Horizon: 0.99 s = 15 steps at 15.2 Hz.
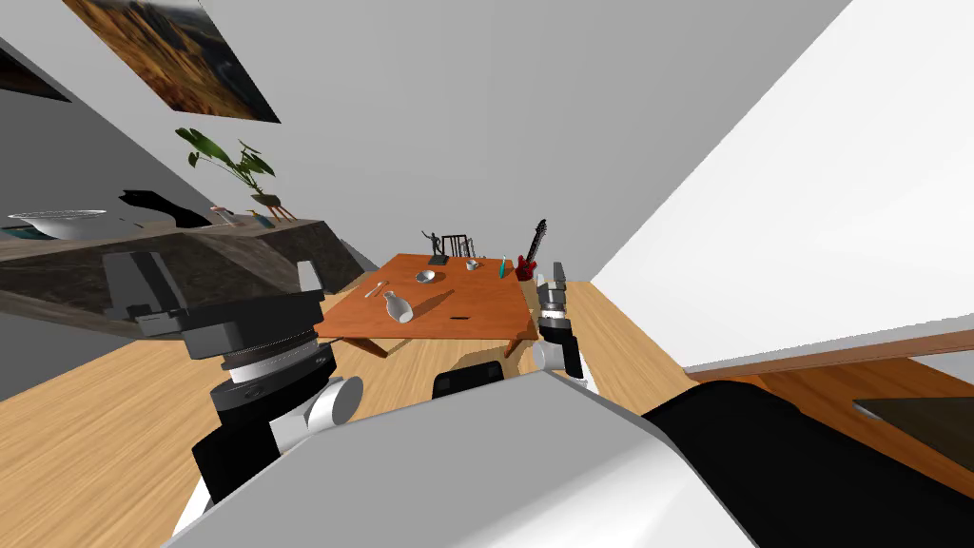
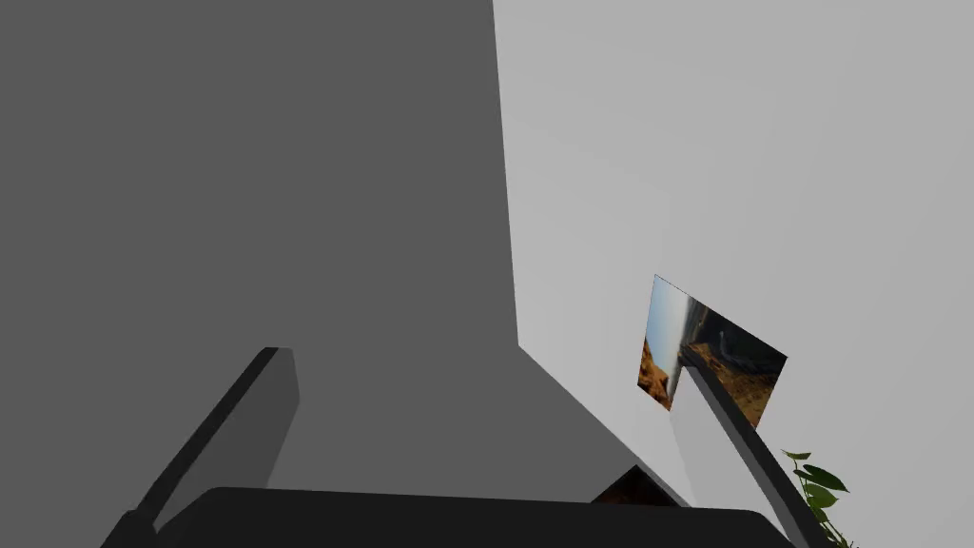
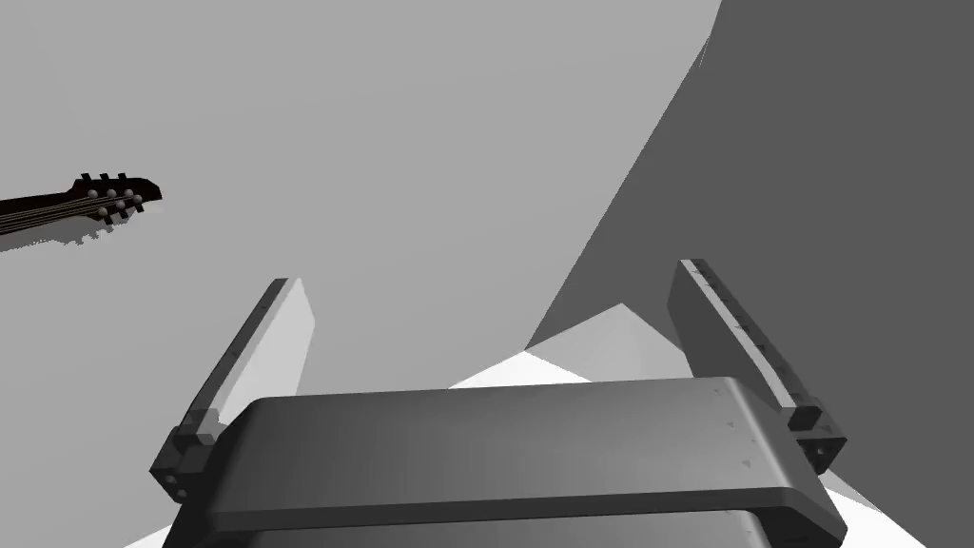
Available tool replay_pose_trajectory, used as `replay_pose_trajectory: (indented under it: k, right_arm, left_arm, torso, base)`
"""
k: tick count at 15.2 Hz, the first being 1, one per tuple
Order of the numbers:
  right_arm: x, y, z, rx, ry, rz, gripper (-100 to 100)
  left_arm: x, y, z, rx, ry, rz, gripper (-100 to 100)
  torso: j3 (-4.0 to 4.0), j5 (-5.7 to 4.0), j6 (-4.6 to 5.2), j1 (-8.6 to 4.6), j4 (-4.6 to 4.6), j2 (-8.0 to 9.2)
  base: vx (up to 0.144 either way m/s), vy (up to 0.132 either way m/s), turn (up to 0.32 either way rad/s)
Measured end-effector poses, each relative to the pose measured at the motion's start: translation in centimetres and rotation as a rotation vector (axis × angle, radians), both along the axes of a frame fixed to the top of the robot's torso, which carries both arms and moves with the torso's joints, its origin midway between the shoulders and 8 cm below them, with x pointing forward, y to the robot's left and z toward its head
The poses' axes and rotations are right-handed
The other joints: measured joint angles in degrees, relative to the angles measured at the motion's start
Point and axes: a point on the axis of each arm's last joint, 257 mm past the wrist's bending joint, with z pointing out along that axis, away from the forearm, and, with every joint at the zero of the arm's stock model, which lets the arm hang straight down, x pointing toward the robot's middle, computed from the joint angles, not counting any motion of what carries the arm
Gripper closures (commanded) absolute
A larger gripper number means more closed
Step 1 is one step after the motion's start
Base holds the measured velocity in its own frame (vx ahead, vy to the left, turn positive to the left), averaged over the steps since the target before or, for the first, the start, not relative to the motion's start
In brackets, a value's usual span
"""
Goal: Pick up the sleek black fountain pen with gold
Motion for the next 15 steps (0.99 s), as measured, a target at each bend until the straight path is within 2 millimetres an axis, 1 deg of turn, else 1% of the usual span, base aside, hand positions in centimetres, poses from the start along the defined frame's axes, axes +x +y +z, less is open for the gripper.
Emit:
replay_pose_trajectory:
  k: [2,5,10,12,13,15]
  right_arm:
    - [0.2,0.5,-0.4,-0.028,0.016,0.015,-100]
    - [0.6,1.1,-1.6,-0.083,0.059,0.042,-100]
    - [1.1,2.4,-5.0,-0.188,0.158,0.091,-100]
    - [1.3,2.9,-6.7,-0.23,0.2,0.109,-100]
    - [1.2,3.0,-7.5,-0.253,0.223,0.119,-100]
    - [1.2,3.4,-9.7,-0.304,0.282,0.142,-100]
  left_arm:
    - [0.0,0.0,0.0,0.0,0.0,0.0,0]
    - [0.0,0.0,0.0,0.0,0.0,0.0,0]
    - [0.0,0.0,0.0,0.0,0.0,0.0,0]
    - [0.0,0.0,0.0,0.0,0.0,0.0,0]
    - [0.0,0.0,0.0,0.0,0.0,0.0,0]
    - [0.0,0.0,0.0,0.0,0.0,0.0,0]
  torso:
    - [0.01,0.01,-0.02,0.03,0.0,0.02]
    - [0.03,0.02,-0.02,0.09,0.01,0.06]
    - [0.04,0.04,-0.03,0.18,0.02,0.07]
    - [0.04,0.05,-0.02,0.21,0.01,0.07]
    - [0.04,0.05,-0.03,0.22,0.01,0.08]
    - [0.04,0.06,-0.03,0.27,0.01,0.07]
  base:
    - [-0.012,0.019,0.136]
    - [-0.014,0.031,0.133]
    - [-0.016,0.045,0.198]
    - [-0.015,0.055,0.168]
    - [-0.012,0.077,0.327]
    - [-0.006,0.071,0.256]
